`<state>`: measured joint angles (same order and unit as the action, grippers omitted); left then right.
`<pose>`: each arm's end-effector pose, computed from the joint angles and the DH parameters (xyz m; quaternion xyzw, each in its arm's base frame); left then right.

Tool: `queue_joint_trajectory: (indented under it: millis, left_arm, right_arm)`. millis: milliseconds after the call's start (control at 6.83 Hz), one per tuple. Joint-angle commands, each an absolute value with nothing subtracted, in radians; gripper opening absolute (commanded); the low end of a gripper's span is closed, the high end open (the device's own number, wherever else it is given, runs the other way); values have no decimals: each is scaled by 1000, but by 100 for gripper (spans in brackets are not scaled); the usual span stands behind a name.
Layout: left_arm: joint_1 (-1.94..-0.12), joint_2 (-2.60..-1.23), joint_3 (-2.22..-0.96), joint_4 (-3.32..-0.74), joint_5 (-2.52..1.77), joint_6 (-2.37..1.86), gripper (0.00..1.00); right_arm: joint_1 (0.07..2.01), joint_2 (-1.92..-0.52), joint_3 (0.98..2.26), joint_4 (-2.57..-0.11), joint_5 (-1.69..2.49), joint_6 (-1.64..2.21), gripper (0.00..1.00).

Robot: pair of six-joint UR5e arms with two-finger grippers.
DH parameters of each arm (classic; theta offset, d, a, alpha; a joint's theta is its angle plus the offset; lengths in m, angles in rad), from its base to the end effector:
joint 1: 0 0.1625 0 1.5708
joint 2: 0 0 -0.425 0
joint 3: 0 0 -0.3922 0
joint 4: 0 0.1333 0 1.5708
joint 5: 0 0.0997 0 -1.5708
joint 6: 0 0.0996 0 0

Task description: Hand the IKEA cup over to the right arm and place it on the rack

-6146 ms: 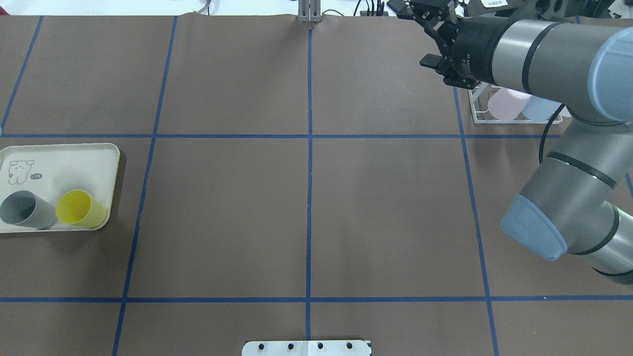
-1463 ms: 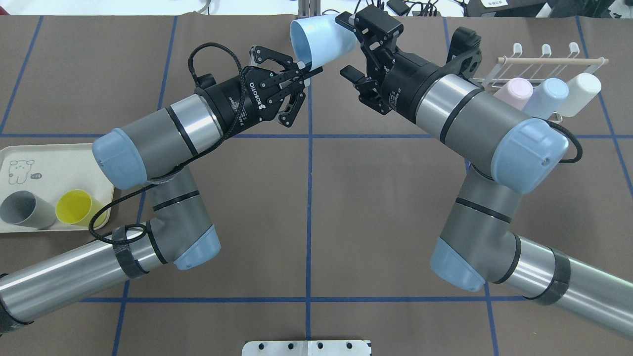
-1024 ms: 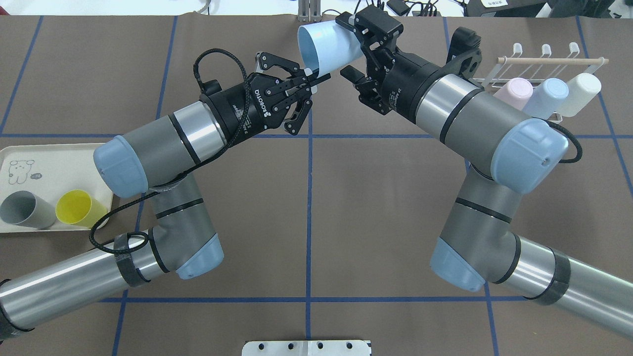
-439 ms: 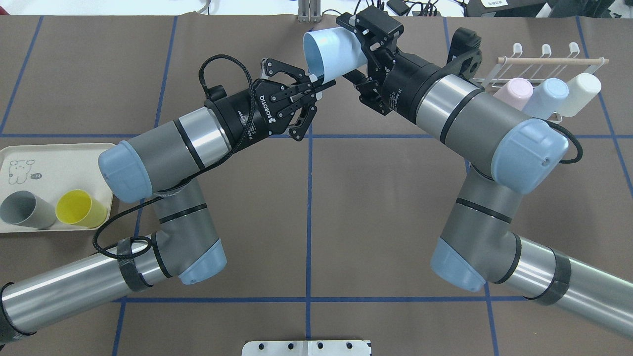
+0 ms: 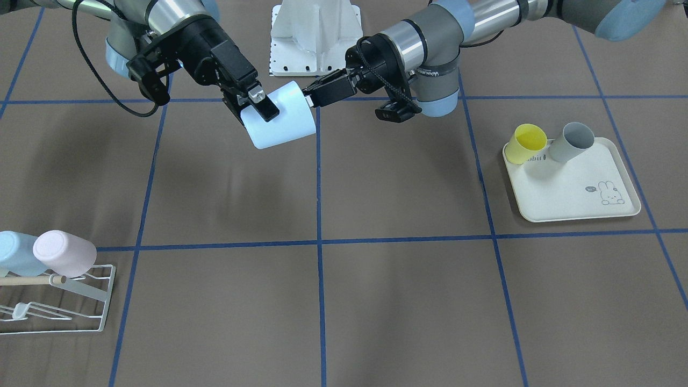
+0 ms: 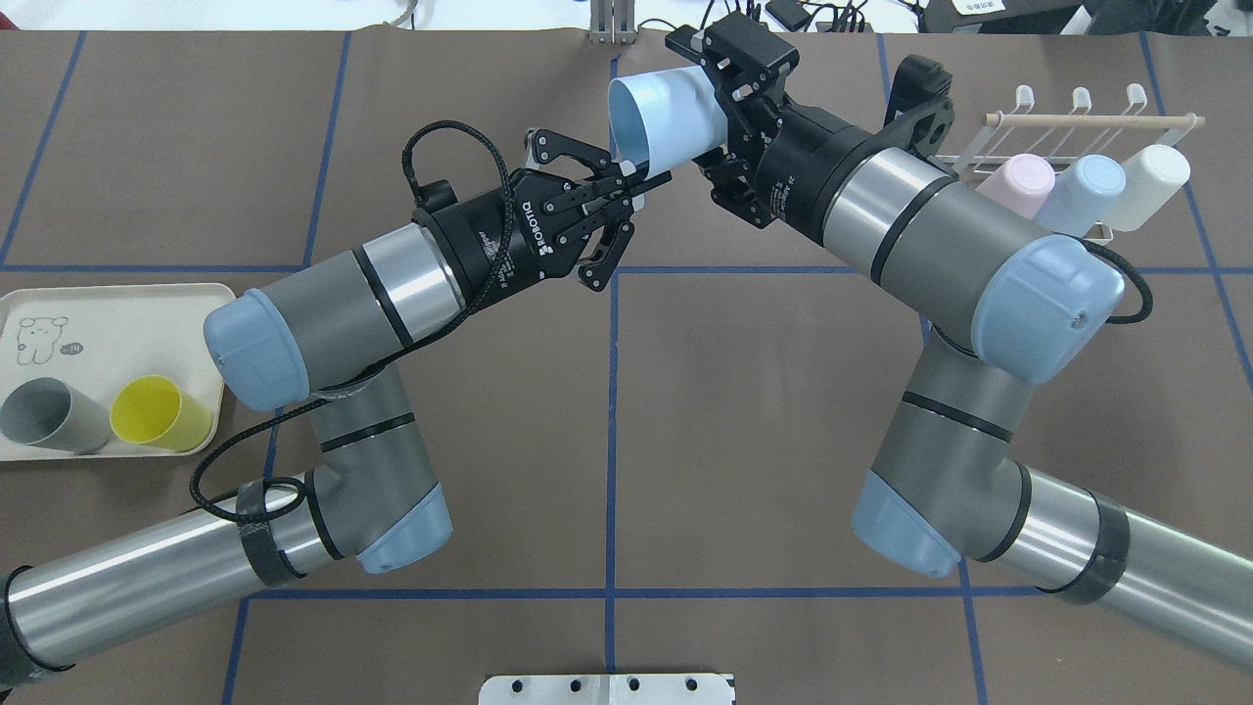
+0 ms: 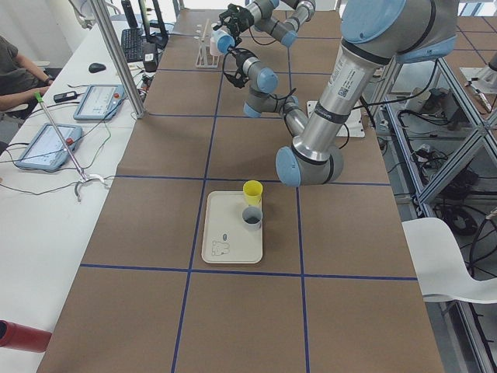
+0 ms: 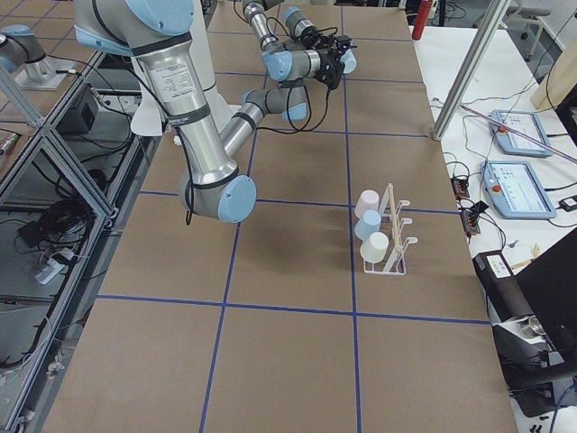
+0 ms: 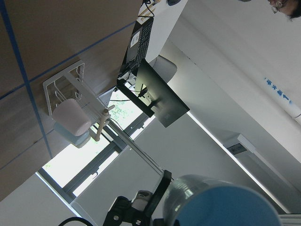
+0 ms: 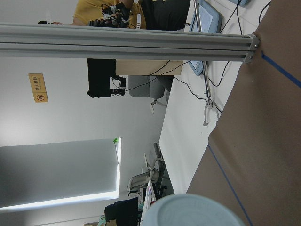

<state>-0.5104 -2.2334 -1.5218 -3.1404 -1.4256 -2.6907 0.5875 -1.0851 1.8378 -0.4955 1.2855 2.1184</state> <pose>0.4561 -0.4247 0.1335 -0.2337 0.8543 -0.3788 0.2685 -0.3698 -0.4401 0.1495 0.1024 -0.7820 0.4198 0.4491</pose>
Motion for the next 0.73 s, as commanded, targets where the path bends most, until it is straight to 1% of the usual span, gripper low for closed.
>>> queue_joint_trajectory:
  millis: [0,146,293,439,585]
  left_arm:
    - [-509,-2233,-1522,-3143,-1427,-2691,0]
    - [-509,-2233,-1522,-3143,-1427,-2692,0]
    - [-509,-2233,-1520,-3146,-1427,-2692,2]
    - [-509,-2233,-1522,-3143,-1428,-2692,99]
    - [-509,-2232,-1523,-3146,-1428,-2691,100]
  right_arm:
    - [588,-1086,1838,-495,1285,2118,96]
    - [588,-1085,1838,-495,1285,2118,85]
    - [588,-1085,1838,-495,1285,2132,30]
    - [588,-1086,1839,-495,1285,2138,0]
    - [589,-1086,1839,-495,1285,2135,0]
